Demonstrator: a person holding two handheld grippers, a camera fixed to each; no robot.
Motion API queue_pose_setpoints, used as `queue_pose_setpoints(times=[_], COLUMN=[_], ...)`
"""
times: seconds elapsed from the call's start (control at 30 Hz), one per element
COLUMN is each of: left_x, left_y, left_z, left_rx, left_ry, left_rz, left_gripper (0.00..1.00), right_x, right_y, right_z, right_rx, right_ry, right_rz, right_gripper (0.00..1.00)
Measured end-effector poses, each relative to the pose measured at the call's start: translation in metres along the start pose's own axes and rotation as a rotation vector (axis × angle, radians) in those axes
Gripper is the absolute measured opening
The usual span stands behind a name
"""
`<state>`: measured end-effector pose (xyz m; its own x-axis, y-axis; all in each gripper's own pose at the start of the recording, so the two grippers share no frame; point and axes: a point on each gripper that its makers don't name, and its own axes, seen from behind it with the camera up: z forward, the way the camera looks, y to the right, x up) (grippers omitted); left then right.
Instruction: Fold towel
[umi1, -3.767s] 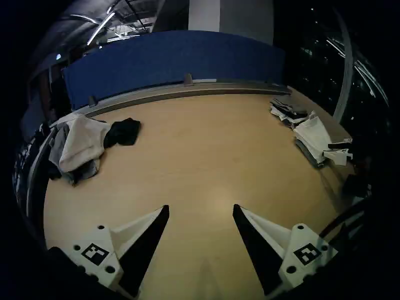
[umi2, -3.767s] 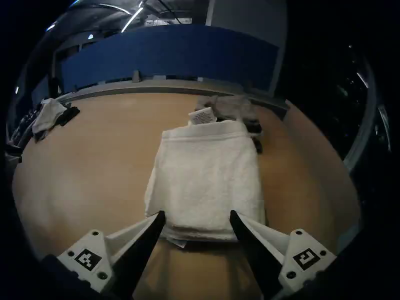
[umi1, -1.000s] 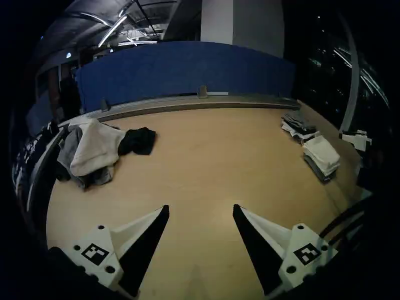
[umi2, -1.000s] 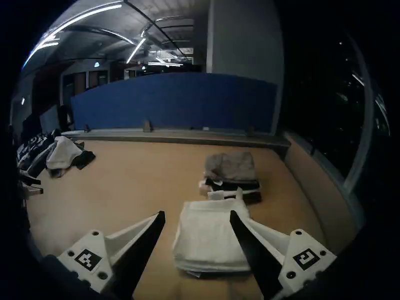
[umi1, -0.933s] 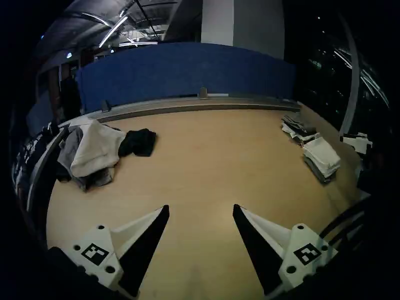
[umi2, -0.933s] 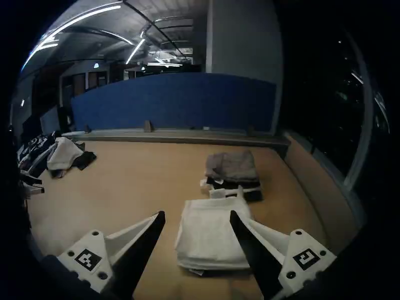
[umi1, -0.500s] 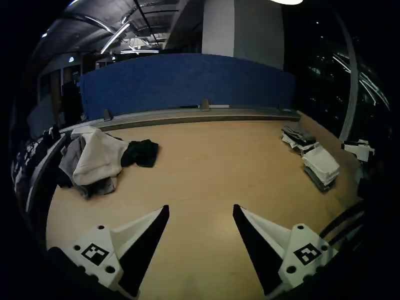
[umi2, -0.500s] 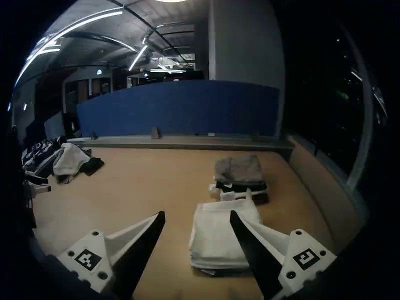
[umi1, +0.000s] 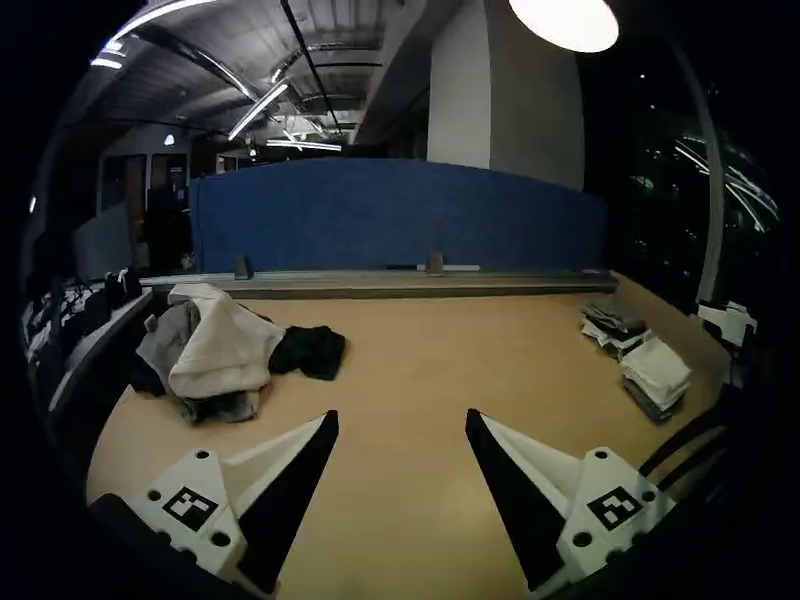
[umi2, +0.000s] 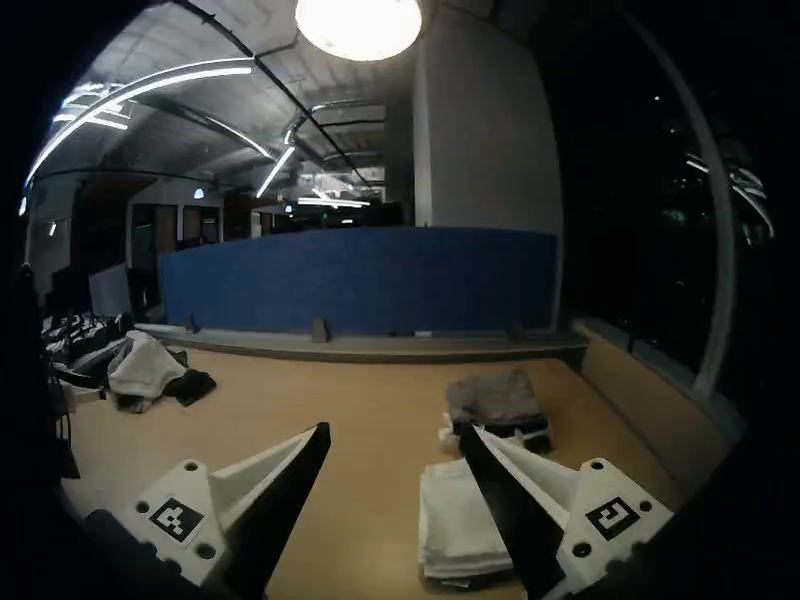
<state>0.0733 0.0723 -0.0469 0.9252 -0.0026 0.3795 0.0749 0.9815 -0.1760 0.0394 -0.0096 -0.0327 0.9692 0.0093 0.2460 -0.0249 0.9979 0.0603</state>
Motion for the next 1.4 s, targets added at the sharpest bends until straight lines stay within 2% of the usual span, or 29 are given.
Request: queue_pose_setpoints(times=[0.2, 0.3, 0.5, 0.7, 0.8, 0.9, 1.0, 1.1, 1.27, 1.4], left_x=[0.014, 0.021, 0.031, 0.037, 0.039, 0.04, 0.039, 0.035, 0.034, 0.031], left_y=[-0.015, -0.021, -0.024, -0.03, -0.038, -0.045, -0.045, -0.043, -0.04, -0.046], left_z=[0.0, 0.001, 0.001, 0.002, 0.002, 0.002, 0.004, 0.008, 0.01, 0.009], left_rx=[0.038, 0.056, 0.066, 0.094, 0.112, 0.135, 0.14, 0.144, 0.162, 0.171], left_ry=[0.084, 0.12, 0.201, 0.256, 0.271, 0.285, 0.291, 0.289, 0.308, 0.336], left_rz=[-0.027, -0.038, -0.053, -0.043, -0.047, -0.057, -0.059, -0.033, 0.025, 0.013], left_gripper=[0.94, 0.95, 0.94, 0.94, 0.94, 0.94, 0.94, 0.94, 0.94, 0.94], right_x=[0.009, 0.013, 0.019, 0.02, 0.024, 0.026, 0.029, 0.031, 0.018, 0.012], right_y=[-0.009, -0.011, -0.012, -0.016, -0.017, -0.021, -0.024, -0.026, -0.028, -0.028], right_z=[0.001, -0.001, -0.003, 0.0, 0.001, 0.002, 0.003, 0.002, 0.002, 0.004], right_rx=[-0.041, -0.057, -0.078, -0.081, -0.091, -0.093, -0.091, -0.092, -0.085, -0.089], right_ry=[0.068, 0.1, 0.153, 0.163, 0.176, 0.177, 0.172, 0.17, 0.117, 0.091], right_rz=[0.002, 0.023, 0.089, 0.07, 0.041, 0.017, -0.005, -0.024, -0.038, -0.048], right_gripper=[1.0, 1.0, 1.0, 1.0, 1.0, 1.0, 1.0, 1.0, 1.0, 1.0])
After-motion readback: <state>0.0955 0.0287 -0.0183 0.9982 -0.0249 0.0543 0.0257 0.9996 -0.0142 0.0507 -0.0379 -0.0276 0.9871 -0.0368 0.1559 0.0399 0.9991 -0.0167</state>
